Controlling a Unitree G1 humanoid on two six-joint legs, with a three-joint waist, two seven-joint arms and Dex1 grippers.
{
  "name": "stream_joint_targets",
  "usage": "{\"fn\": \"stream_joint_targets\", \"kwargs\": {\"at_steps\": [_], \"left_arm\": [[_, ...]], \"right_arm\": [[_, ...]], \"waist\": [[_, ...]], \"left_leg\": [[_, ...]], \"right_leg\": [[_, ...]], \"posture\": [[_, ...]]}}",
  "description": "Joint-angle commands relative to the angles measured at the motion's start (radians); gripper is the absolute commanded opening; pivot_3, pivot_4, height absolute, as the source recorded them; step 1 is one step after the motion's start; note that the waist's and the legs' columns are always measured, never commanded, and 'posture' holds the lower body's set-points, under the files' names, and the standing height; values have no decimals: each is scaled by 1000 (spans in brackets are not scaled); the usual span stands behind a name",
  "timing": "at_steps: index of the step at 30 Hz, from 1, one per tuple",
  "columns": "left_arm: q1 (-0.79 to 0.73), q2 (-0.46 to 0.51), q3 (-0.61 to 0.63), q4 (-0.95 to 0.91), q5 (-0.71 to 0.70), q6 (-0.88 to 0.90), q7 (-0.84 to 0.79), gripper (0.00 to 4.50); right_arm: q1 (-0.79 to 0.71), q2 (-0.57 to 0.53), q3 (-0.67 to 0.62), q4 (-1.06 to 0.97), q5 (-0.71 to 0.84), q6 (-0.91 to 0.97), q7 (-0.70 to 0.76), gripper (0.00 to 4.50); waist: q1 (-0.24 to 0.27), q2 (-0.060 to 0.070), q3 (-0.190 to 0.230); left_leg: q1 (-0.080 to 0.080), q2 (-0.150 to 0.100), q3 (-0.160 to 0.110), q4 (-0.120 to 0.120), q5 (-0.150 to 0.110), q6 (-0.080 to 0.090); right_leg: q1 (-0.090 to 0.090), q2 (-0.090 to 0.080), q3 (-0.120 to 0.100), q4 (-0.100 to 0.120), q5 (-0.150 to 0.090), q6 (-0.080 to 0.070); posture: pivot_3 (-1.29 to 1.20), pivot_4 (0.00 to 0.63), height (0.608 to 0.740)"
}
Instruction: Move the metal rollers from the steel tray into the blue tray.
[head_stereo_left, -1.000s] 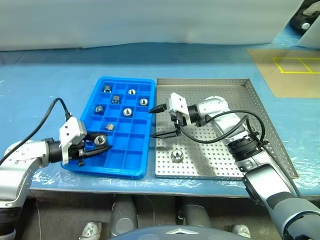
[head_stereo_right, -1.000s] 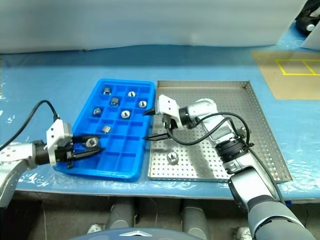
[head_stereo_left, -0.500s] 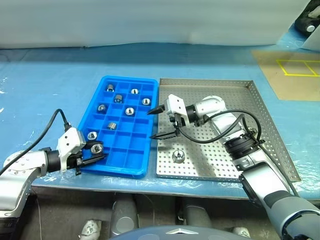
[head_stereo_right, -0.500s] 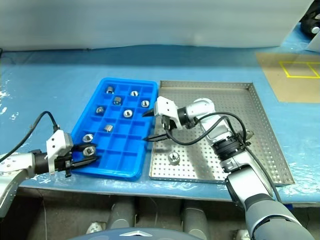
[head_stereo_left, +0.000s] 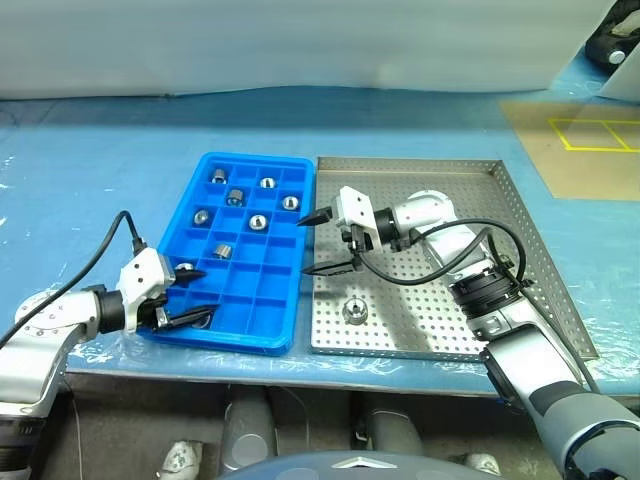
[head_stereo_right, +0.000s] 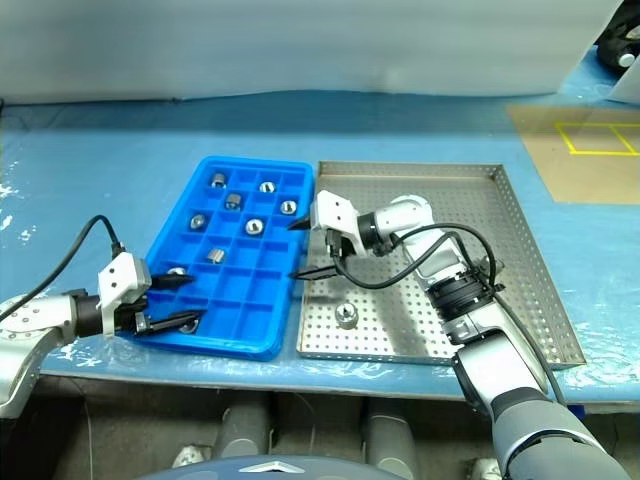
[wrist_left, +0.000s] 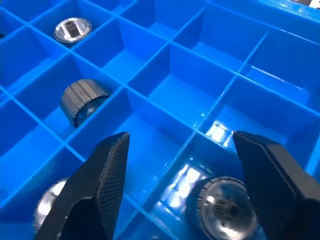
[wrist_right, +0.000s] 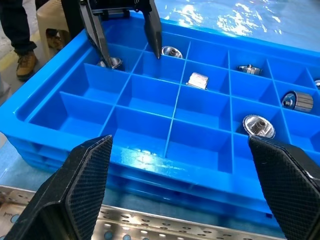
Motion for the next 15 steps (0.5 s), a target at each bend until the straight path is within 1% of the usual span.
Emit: {"fn": "stream_joint_targets", "kwargs": {"at_steps": [1,4,7,13,15], "left_arm": [[-70,-6,-8,-23,-9,-26,15,3480],[-154,-36,-40,-42,-33,-7,24,3480],[-266,-83,-95,-14,-43,7,22,3480],[-486,-181,-226,155,6,-61,-35,3480],[-559,-231,-264,239,28,-101,-48,3480]], "right_arm": [[-12,-7,-33,-24,8,-5,-8,4500],[-1,-24,-43,-43,10,5,-17,4500],[20,-57,-64,-82,19,29,-30,4500],[87,-158,-137,-189,30,105,-70,4500],[117,-197,-169,-220,26,130,-97,4500]], "waist": [[1,0,0],[1,0,0],[0,0,0],[-9,0,0],[-16,0,0]], "left_leg": [[0,0,0,0,0,-1],[1,0,0,1,1,-1],[0,0,0,3,1,-2],[1,0,0,5,2,-4],[1,1,0,5,3,-5]], "right_leg": [[0,0,0,1,0,0],[0,0,0,3,0,0],[0,0,0,4,0,-1],[1,1,2,6,0,-1],[1,3,3,5,0,-1]], "posture": [[105,150,740],[64,150,740],[26,150,740],[-100,150,740],[-156,150,740]]}}
